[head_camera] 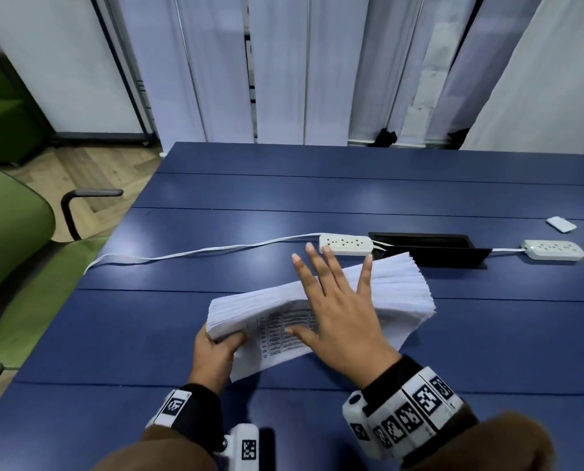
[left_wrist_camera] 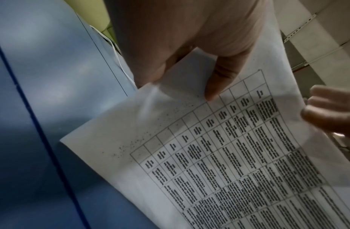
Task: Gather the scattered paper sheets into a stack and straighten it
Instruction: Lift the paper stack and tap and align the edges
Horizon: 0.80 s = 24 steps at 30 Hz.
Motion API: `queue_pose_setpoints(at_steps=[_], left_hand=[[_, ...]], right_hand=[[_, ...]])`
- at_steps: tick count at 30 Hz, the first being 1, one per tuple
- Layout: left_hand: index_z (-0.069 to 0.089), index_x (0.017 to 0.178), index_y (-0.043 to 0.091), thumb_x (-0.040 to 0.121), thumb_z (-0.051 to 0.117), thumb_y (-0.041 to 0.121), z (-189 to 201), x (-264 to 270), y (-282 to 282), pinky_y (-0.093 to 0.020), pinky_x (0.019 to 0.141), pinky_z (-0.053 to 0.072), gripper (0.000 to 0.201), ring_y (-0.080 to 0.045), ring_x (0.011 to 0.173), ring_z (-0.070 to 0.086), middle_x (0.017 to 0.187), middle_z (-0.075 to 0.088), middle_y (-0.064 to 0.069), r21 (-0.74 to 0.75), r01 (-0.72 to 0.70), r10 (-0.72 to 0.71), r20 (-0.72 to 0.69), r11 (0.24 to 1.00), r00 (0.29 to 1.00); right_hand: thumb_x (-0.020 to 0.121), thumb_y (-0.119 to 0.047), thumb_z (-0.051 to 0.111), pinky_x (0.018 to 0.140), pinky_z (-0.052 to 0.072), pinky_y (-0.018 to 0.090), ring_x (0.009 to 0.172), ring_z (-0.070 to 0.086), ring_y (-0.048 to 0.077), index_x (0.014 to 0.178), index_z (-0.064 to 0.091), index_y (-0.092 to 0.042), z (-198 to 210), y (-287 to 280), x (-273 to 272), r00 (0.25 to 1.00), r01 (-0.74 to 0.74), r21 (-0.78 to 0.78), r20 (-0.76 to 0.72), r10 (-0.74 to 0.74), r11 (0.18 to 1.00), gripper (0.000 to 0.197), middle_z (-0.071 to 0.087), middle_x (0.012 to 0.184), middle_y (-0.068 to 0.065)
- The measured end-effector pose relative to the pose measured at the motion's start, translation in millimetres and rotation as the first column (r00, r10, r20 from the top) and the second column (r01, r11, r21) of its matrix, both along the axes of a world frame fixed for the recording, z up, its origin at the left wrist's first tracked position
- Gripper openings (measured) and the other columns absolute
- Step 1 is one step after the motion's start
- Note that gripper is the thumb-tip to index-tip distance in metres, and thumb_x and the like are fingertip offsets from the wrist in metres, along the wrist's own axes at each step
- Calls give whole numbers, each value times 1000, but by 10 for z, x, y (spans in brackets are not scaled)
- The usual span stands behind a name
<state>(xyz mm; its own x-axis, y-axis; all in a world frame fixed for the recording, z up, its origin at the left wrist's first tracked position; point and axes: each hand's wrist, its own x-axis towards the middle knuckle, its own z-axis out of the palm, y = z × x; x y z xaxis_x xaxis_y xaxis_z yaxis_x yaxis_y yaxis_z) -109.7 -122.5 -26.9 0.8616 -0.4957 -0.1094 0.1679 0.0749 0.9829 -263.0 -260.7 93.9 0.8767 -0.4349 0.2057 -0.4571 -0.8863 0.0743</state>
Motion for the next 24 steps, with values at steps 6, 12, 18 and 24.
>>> queue_pose_setpoints(at_steps=[6,12,18,24], left_hand=[[66,101,-4,54,64,6,-7,-12,0,-33,80,53,48,-21,84,65,89,71,-9,6,-15,15,0,1000,1000],[66,97,-2,55,61,5,16,-27,-11,-24,73,53,43,-13,77,65,81,72,-1,14,-20,20,-1,1000,1000],[67,98,0,56,62,5,16,-23,-7,-17,71,54,43,-9,77,66,82,73,2,5,-13,13,-25,1000,1000],[65,103,-4,56,61,4,30,-31,-12,-16,69,53,49,-12,78,65,88,70,-6,6,7,-6,-14,1000,1000]], right_hand=[[77,-74,47,112,0,66,149,-4,22,154,2,-20,24,-23,94,994,-77,68,-75,82,995,104,9,161,4],[77,-80,40,114,4,61,149,10,21,152,12,-19,-22,-52,57,994,-92,80,-49,96,992,101,23,158,5],[79,-75,44,113,5,64,149,11,22,153,14,-17,-19,-59,44,997,-72,31,-7,72,997,98,21,159,5],[79,-72,48,111,13,66,142,32,26,146,33,-16,12,-128,83,994,-84,-12,66,84,996,89,45,144,5]])
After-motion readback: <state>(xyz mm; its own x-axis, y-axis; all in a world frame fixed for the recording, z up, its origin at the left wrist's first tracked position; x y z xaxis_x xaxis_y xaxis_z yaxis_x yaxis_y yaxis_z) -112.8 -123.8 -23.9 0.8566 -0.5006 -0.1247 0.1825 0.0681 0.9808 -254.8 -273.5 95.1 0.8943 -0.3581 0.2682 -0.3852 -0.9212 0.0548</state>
